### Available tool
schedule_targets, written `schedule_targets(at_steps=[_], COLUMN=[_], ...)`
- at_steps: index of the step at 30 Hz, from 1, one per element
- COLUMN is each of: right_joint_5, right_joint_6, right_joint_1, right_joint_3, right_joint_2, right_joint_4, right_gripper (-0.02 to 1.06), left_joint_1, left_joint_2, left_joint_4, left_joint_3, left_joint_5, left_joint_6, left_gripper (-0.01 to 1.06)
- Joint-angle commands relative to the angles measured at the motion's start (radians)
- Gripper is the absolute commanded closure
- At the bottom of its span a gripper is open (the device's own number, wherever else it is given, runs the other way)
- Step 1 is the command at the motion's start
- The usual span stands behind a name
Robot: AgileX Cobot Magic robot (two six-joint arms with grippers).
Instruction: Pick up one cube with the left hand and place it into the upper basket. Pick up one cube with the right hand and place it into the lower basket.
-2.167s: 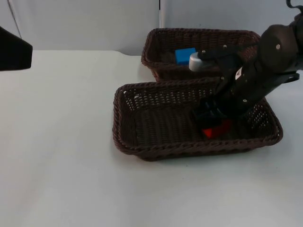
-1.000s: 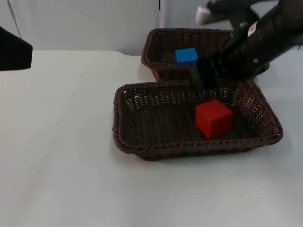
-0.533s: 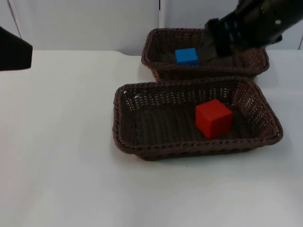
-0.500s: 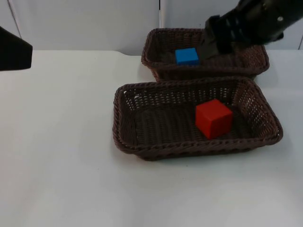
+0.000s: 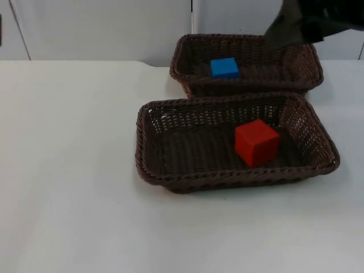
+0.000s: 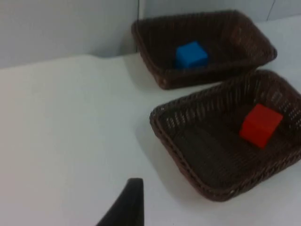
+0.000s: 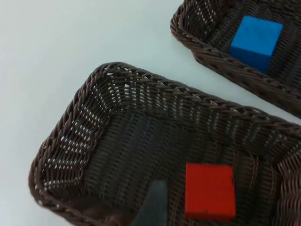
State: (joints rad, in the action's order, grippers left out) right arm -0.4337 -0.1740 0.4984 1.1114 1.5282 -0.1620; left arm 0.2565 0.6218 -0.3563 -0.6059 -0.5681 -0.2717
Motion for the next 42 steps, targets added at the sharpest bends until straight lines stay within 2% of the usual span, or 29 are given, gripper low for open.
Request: schedule_targets(at_steps=[1, 14, 19, 24, 33, 42], right_joint_5=[0.014, 0.019, 0.014, 0.007, -0.068, -0.179], right_joint_6=[0.001, 0.001, 0.001, 0.001, 0.001, 0.001], right_joint_1=[0.003, 0.003, 0.003, 0.003, 0.003, 0.003], right_joint_3=[-0.04, -0.268, -0.334, -0.388, -0.447, -0.447], right_joint_2=[-0.063, -0.376, -0.495, -0.633, -0.888, -1.047], right_joint_4=[0.001, -0.001, -0.001, -0.001, -0.001, -0.007], right_gripper=[0.29, 0.29, 0.29, 0.29, 0.29, 0.29], left_joint_1=[-0.001, -0.001, -0.001, -0.001, -0.001, -0.001], left_joint_2=[-0.036, -0.247, -0.334, -0.395, -0.49, -0.548], left_joint_4=[0.014, 0.051, 0.086, 0.146, 0.25, 0.293], left_joint_3=[0.003, 0.003, 0.003, 0.003, 0.003, 0.003], left_joint_5=[-0.01, -0.147, -0.207, -0.259, -0.388, -0.453], left_joint_6=[0.0, 0.004, 0.077, 0.091, 0.173, 0.23], left_gripper=[0.0, 0.0, 0.0, 0.0, 0.0, 0.0])
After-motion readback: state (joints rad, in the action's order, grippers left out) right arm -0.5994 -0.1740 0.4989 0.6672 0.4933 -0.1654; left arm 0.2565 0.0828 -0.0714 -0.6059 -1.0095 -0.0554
